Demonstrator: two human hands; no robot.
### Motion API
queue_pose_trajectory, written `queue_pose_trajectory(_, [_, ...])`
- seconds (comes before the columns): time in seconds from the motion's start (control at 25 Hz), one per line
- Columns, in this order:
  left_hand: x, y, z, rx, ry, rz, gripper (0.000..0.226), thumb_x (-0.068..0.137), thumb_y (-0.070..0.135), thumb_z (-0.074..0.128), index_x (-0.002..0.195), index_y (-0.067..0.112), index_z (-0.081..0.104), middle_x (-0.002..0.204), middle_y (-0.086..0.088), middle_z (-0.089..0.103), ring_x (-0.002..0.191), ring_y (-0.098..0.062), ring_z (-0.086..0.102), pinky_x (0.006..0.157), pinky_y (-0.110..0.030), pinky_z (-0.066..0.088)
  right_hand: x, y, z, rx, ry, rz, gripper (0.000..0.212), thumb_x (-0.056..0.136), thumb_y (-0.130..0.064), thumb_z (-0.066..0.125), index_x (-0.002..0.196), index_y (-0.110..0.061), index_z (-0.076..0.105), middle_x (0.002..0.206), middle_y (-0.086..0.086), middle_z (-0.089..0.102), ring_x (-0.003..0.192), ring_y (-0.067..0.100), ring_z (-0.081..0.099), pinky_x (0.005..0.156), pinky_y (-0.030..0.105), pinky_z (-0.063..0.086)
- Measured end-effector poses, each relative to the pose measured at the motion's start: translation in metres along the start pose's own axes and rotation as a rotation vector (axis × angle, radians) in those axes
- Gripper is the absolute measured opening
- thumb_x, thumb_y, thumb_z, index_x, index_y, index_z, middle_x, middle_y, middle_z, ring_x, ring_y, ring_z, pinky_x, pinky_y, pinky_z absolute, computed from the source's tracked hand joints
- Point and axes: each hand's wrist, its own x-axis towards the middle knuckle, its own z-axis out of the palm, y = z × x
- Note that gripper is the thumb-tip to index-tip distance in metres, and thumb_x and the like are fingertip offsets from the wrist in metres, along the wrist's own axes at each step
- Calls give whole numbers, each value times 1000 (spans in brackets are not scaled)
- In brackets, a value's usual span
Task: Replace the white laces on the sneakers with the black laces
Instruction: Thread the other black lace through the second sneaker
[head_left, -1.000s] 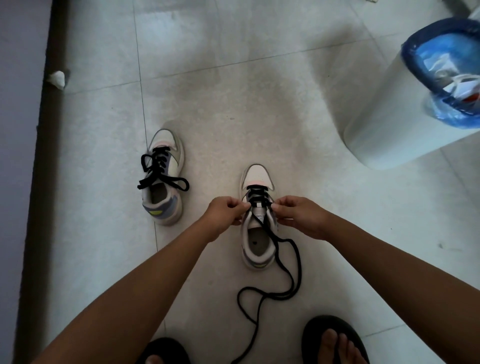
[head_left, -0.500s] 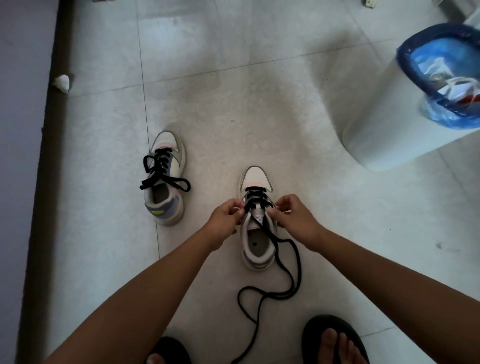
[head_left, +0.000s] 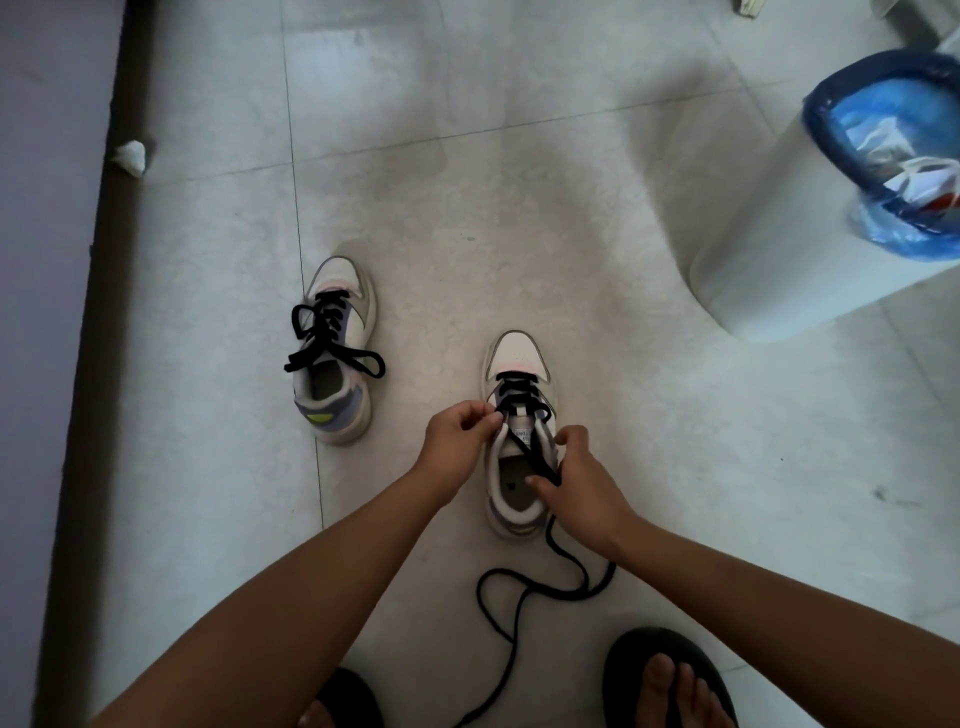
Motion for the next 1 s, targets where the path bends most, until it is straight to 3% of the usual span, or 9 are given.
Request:
queue_pose_trajectory(0.2, [4, -2, -13, -139, -218, -169, 15, 97, 14, 50, 91, 21, 62, 79, 6, 59, 74, -6, 51, 69, -23, 42, 3, 3, -8, 19, -34, 51, 45, 88, -29, 63, 117, -20, 29, 76, -4, 50, 62, 8, 51, 51, 21, 34])
queue_pose_trajectory(0.36, [-4, 0, -13, 153, -22, 28, 9, 97, 12, 49, 97, 13, 58, 80, 1, 54, 70, -10, 50, 57, -15, 43, -4, -3, -8, 21, 6, 78, 38, 86, -33, 65, 99, -20, 32, 72, 2, 54, 58, 14, 51, 51, 26, 38])
queue_pose_trajectory(0.44, [-19, -4, -6, 288, 56, 127, 15, 98, 18, 44, 111, 14, 51, 98, -4, 54, 79, -14, 52, 66, -22, 44, -8, -11, -7, 47, 15, 118, 33, 87, -38, 63, 91, -17, 37, 72, 2, 56, 56, 14, 51, 51, 26, 37])
queue_pose_trajectory(0.6, [-59, -21, 4, 591, 3, 200, 60, 94, 28, 49, 144, 10, 21, 139, -9, 32, 117, -22, 44, 94, -32, 40, -19, -27, -12, 401, -110, 260, 36, 95, -35, 53, 71, -8, 55, 48, 1, 57, 37, 11, 48, 41, 22, 39])
queue_pose_trajectory(0.68, [-67, -23, 16, 726, -5, 179, 79, 91, 42, 50, 149, 8, 7, 150, -7, 16, 136, -23, 22, 110, -34, 22, -24, -33, -15, 587, -157, 347, 35, 97, -28, 49, 72, -5, 58, 47, 2, 54, 36, 12, 45, 40, 20, 36])
queue_pose_trajectory(0.84, [-63, -19, 38, 753, 31, -62, 104, 84, 58, 53, 147, 4, -9, 156, -12, -3, 144, -25, 1, 116, -38, 6, -29, -35, -32, 694, -176, 388, 29, 97, -25, 49, 79, -5, 59, 52, 3, 50, 39, 12, 41, 41, 22, 34])
queue_pose_trajectory(0.92, [-60, -19, 50, 786, 82, -71, 101, 86, 50, 53, 147, 3, -13, 156, -13, -3, 145, -26, 1, 116, -41, 6, -33, -39, -37, 704, -242, 394, 28, 97, -24, 49, 81, -4, 59, 50, 4, 52, 37, 12, 41, 39, 22, 34])
queue_pose_trajectory(1.0, [-53, -19, 61, 803, 230, -61, 78, 96, 35, 42, 148, 3, -7, 154, -15, 9, 143, -25, 13, 115, -39, 16, -40, -49, -32, 736, -295, 414, 29, 98, -24, 47, 79, -5, 57, 47, 4, 52, 35, 12, 39, 37, 21, 33])
